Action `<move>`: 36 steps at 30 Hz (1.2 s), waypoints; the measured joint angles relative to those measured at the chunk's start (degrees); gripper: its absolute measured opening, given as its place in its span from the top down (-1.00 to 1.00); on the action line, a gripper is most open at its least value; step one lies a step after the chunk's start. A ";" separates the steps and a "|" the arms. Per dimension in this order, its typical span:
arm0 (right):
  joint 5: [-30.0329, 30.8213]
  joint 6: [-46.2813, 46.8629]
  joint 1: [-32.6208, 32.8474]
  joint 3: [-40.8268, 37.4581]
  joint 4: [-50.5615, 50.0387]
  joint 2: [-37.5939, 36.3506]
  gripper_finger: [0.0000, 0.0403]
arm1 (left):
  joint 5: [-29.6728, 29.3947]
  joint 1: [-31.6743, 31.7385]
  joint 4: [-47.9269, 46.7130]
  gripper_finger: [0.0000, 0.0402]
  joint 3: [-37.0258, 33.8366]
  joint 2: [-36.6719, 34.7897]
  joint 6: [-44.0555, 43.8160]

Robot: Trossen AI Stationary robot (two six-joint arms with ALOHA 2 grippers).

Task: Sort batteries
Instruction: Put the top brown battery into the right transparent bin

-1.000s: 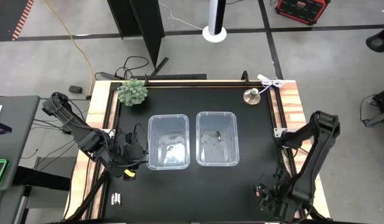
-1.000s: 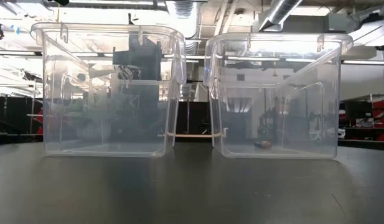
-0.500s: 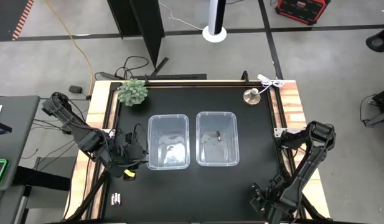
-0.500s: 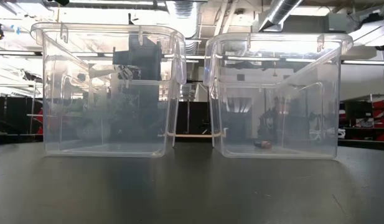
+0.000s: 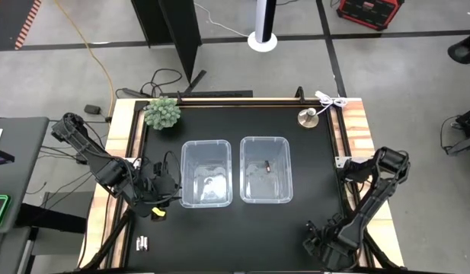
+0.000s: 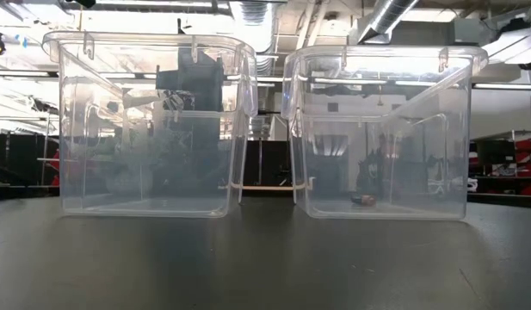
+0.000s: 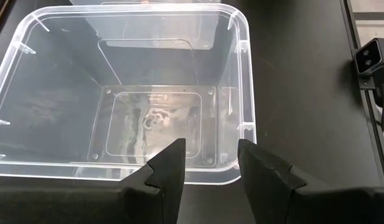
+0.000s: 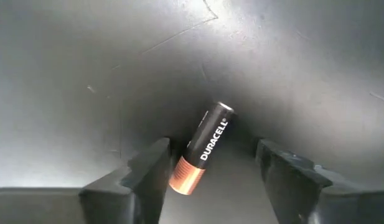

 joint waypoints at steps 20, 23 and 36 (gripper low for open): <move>-2.05 -13.29 -3.90 0.07 -0.33 0.01 0.94 | -0.37 0.00 0.00 0.28 0.00 0.00 -4.39; -1.45 -13.30 -3.90 0.63 -0.85 -0.95 0.94 | -0.39 0.00 0.05 0.28 0.00 0.00 -3.63; 14.31 -24.92 0.02 1.22 -1.47 -12.29 0.96 | -0.76 0.00 3.30 0.28 0.00 -0.04 1.66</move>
